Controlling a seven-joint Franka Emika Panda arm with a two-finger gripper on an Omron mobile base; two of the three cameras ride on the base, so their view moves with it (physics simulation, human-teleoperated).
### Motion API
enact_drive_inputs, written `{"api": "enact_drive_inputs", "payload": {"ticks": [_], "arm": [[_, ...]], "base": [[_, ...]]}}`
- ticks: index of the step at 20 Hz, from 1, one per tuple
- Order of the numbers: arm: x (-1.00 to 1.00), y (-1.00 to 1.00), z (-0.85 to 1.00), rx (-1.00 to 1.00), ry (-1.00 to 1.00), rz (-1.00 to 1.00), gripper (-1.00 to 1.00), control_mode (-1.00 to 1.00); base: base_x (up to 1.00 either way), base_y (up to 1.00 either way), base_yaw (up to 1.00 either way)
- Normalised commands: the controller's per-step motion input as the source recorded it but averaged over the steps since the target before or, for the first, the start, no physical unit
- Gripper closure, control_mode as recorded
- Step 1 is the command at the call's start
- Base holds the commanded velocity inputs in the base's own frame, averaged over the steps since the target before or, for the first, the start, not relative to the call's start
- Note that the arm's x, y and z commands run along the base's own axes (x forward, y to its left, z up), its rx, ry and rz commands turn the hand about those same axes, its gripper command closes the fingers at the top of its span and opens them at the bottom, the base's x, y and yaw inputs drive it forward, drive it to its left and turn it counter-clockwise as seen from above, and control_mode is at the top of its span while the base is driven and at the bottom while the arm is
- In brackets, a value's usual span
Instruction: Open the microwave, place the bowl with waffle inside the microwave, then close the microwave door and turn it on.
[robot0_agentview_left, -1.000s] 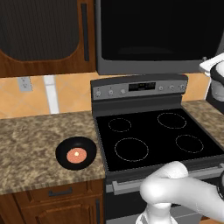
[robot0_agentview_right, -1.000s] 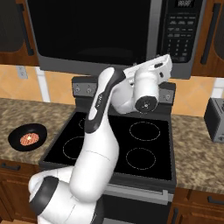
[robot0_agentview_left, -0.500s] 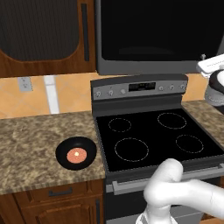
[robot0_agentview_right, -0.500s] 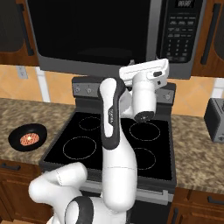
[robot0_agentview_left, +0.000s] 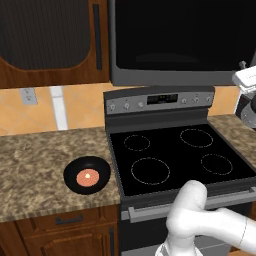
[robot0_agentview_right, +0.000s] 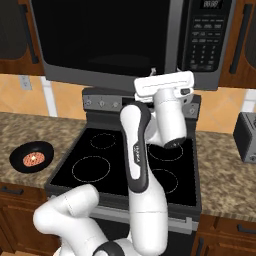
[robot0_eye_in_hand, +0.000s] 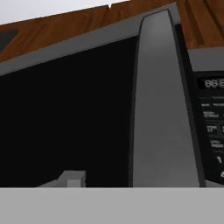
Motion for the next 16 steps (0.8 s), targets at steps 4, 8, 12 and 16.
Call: {"api": "enact_drive_inputs", "payload": {"ticks": [4,8,12,16], "arm": [[-1.0,0.21,0.69,-0.22,0.03,0.5,1.0,-1.0],[-1.0,-0.01,0.62,-0.26,0.0,0.48,1.0,-1.0],[-1.0,-0.51,0.07,-0.17,-0.03,0.36,1.0,-1.0],[-1.0,-0.74,-0.03,-0.17,-0.03,0.33,1.0,-1.0]], "base": [[0.0,0.0,0.0],[0.0,0.0,0.0],[0.0,0.0,0.0],[0.0,0.0,0.0]]}}
